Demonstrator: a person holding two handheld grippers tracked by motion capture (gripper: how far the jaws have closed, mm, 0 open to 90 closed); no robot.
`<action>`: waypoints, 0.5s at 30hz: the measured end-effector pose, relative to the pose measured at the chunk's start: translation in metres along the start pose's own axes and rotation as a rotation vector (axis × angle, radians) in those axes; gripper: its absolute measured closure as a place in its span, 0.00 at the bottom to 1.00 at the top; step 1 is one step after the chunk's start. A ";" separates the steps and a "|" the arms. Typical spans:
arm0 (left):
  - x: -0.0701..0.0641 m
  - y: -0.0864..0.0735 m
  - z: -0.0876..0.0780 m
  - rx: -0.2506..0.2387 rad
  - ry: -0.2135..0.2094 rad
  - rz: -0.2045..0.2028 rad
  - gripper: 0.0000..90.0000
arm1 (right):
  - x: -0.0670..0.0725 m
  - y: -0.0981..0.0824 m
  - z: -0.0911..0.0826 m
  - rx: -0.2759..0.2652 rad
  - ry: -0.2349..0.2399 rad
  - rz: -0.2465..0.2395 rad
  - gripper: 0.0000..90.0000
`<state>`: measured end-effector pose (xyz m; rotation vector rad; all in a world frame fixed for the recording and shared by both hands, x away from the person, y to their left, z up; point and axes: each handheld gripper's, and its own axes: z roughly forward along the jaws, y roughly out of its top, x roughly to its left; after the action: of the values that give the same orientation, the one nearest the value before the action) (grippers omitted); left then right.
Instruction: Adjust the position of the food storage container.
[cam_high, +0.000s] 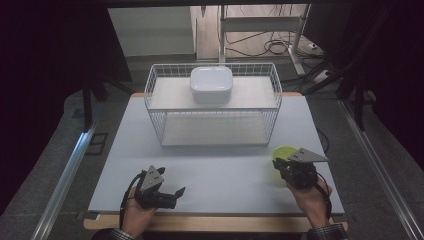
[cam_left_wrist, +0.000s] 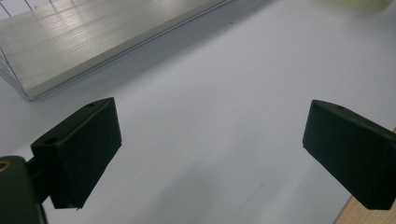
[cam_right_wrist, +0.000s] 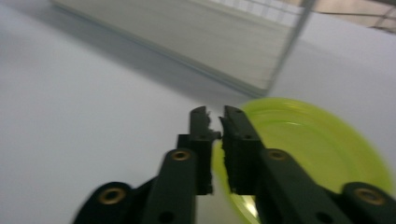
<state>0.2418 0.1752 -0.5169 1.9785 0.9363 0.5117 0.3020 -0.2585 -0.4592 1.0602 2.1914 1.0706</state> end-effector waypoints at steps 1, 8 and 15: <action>0.001 0.000 0.000 0.000 0.000 -0.002 0.04 | -0.004 0.000 -0.002 -0.002 -0.023 -0.004 0.96; 0.003 -0.001 -0.001 -0.006 0.000 -0.015 0.05 | -0.043 -0.006 -0.014 -0.026 -0.107 0.121 0.99; 0.004 -0.001 0.000 -0.003 -0.002 -0.020 0.05 | -0.074 -0.017 -0.017 -0.020 -0.167 0.207 0.99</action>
<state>0.2439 0.1787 -0.5181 1.9642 0.9526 0.4995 0.3262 -0.3320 -0.4570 1.3403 1.9689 1.0473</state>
